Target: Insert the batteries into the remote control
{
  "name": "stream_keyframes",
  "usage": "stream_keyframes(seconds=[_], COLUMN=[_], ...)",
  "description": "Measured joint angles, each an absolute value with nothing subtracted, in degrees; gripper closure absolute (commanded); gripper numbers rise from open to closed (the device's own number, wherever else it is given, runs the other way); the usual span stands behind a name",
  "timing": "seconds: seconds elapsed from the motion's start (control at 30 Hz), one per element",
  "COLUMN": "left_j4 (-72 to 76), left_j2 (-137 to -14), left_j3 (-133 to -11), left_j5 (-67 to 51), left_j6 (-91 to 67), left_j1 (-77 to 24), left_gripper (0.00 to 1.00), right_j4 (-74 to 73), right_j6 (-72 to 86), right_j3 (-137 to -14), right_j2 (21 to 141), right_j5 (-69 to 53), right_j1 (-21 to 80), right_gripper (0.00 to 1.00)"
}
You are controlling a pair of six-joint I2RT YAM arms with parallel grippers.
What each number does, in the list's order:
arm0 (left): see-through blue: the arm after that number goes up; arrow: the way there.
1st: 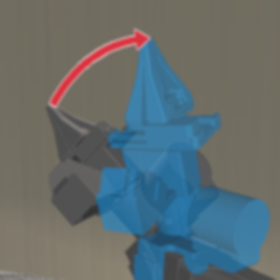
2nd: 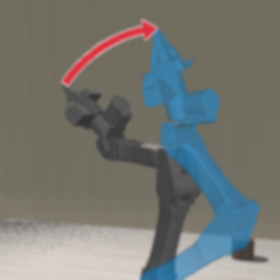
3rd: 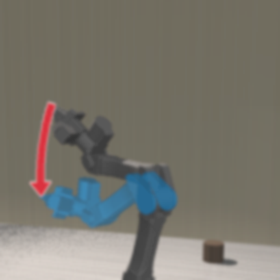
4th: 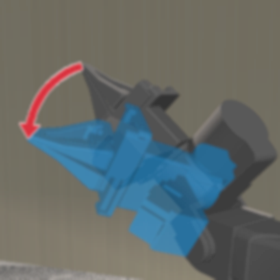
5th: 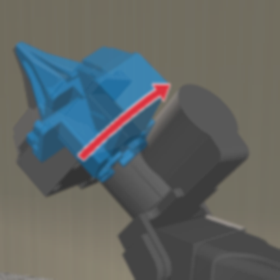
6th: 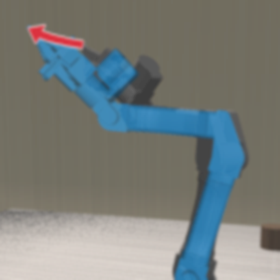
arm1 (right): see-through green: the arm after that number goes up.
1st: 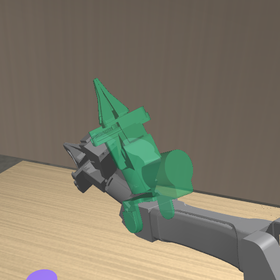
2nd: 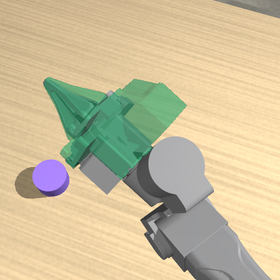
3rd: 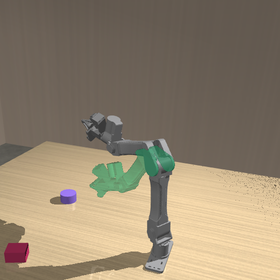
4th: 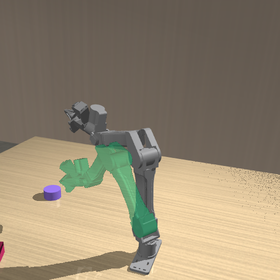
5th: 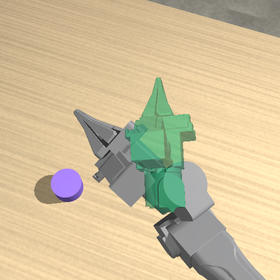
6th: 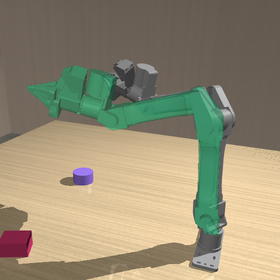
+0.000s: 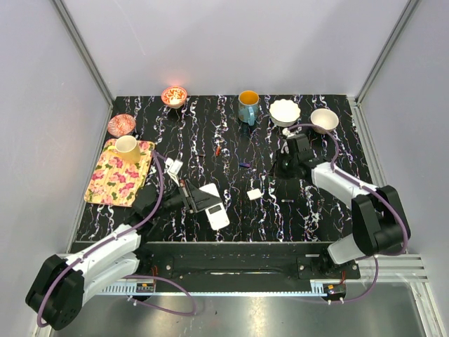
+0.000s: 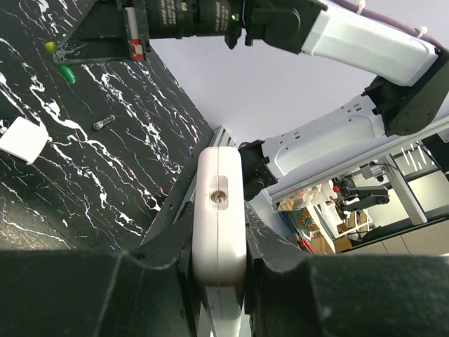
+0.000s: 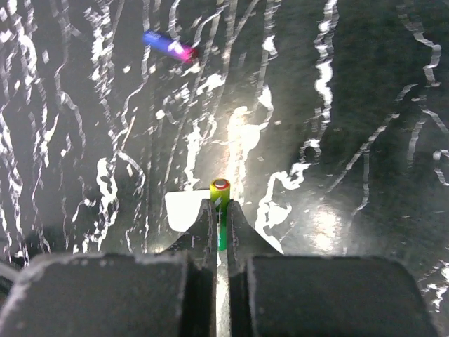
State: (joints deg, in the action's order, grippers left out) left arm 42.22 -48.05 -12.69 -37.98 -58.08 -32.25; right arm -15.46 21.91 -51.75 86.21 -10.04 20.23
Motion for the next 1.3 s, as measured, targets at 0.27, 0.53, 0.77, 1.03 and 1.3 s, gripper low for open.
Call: stream_keyframes(seconds=[0.27, 0.53, 0.77, 1.03, 1.3], left_j4=[42.11, 41.93, 40.40, 39.00, 38.13], left_j2=[-46.13, -44.31, -42.19, -40.10, -38.44], left_j3=[-11.40, -10.72, -9.78, -8.73, -7.97], left_j5=[-36.69, -34.02, -31.53, -29.74, -28.51], left_j6=[-58.50, -58.65, -59.57, -60.49, -60.66], left_j1=[-32.25, -32.25, -32.25, -32.25, -32.25], left_gripper=[1.00, 1.00, 1.00, 1.00, 1.00], right_j4=[-12.19, -15.73, -16.78, -19.09, -18.83], right_j6=[21.06, 45.69, 68.07, 81.95, 84.60], right_j3=[-50.48, -54.35, -53.04, -53.04, -53.39], right_j2=[85.49, 90.98, 91.07, 97.60, 97.65], right_j5=[-11.44, -1.21, 9.37, 11.51, 11.88], right_j1=[22.22, 22.20, 22.17, 22.17, 22.17], right_gripper=[1.00, 1.00, 1.00, 0.84, 0.54])
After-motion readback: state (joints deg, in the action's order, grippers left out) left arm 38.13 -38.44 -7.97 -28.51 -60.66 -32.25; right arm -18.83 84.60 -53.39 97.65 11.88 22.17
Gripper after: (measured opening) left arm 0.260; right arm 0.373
